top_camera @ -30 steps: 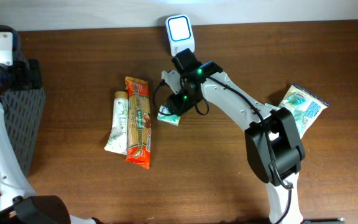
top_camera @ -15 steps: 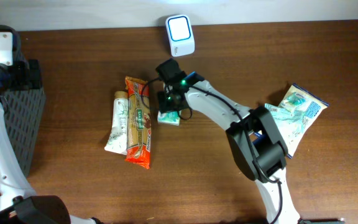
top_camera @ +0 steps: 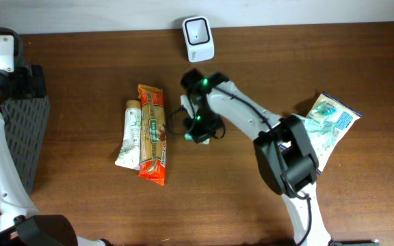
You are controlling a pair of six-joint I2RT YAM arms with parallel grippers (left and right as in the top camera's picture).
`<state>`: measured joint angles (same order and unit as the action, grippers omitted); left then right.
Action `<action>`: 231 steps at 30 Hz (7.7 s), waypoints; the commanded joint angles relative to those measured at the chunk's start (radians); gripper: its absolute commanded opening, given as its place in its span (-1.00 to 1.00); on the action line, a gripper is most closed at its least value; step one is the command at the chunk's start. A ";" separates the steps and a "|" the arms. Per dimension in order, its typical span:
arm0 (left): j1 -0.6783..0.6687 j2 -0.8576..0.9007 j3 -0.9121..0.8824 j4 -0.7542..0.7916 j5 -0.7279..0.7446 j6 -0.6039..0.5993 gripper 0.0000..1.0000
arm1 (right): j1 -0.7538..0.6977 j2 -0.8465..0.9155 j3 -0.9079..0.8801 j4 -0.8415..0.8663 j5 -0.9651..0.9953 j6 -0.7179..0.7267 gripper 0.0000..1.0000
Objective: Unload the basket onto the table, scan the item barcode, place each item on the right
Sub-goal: 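Grasp the next small green tissue pack with the right gripper, then lift the small tissue pack toward the barcode scanner, then hold the small tissue pack in front of the scanner, then drop the small tissue pack on the pile at right, then reach the right gripper to the long pasta bag and grasp it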
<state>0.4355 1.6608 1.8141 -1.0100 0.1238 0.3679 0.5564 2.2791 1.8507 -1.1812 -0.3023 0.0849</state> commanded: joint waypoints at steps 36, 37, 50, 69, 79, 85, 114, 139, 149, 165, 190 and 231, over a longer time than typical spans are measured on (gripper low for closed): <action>0.006 0.000 0.004 -0.001 0.008 0.016 0.98 | -0.214 0.177 0.122 -0.137 -0.414 -0.460 -0.92; 0.006 0.000 0.004 -0.001 0.008 0.016 0.98 | -0.220 0.164 0.137 -0.160 -0.455 -0.441 -0.92; 0.006 0.000 0.004 -0.001 0.008 0.016 0.98 | -0.447 0.017 0.205 -0.323 -1.250 -0.247 -0.92; 0.006 0.000 0.004 -0.001 0.008 0.016 0.98 | -0.445 0.007 0.206 -0.355 -1.180 -0.237 -0.92; 0.006 0.000 0.004 -0.001 0.008 0.016 0.98 | -0.229 0.004 0.444 -0.410 -0.148 -0.059 -0.92; 0.006 0.000 0.004 -0.001 0.008 0.016 0.98 | -0.062 0.005 0.833 -0.294 0.656 0.054 -0.92; 0.006 0.000 0.004 -0.001 0.008 0.016 0.98 | -0.059 0.339 0.803 0.570 0.804 -0.495 -0.92; 0.006 0.000 0.004 -0.001 0.008 0.016 0.98 | -0.528 -0.064 0.089 -0.116 0.517 0.288 -0.89; 0.006 0.000 0.004 -0.001 0.008 0.016 0.98 | -0.562 -0.067 0.235 -0.277 0.474 0.258 0.15; 0.006 0.000 0.004 -0.001 0.008 0.016 0.98 | 0.033 -0.063 0.347 -0.202 0.167 0.213 0.31; 0.006 0.000 0.004 -0.001 0.008 0.016 0.98 | 0.314 -0.032 -0.127 0.411 0.310 0.459 -0.48; 0.006 0.000 0.004 -0.001 0.008 0.016 0.98 | 0.113 -0.343 -0.048 0.000 0.401 0.213 0.97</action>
<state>0.4351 1.6608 1.8141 -1.0092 0.1242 0.3679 0.5934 1.9903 1.7828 -1.1790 -0.1314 0.1829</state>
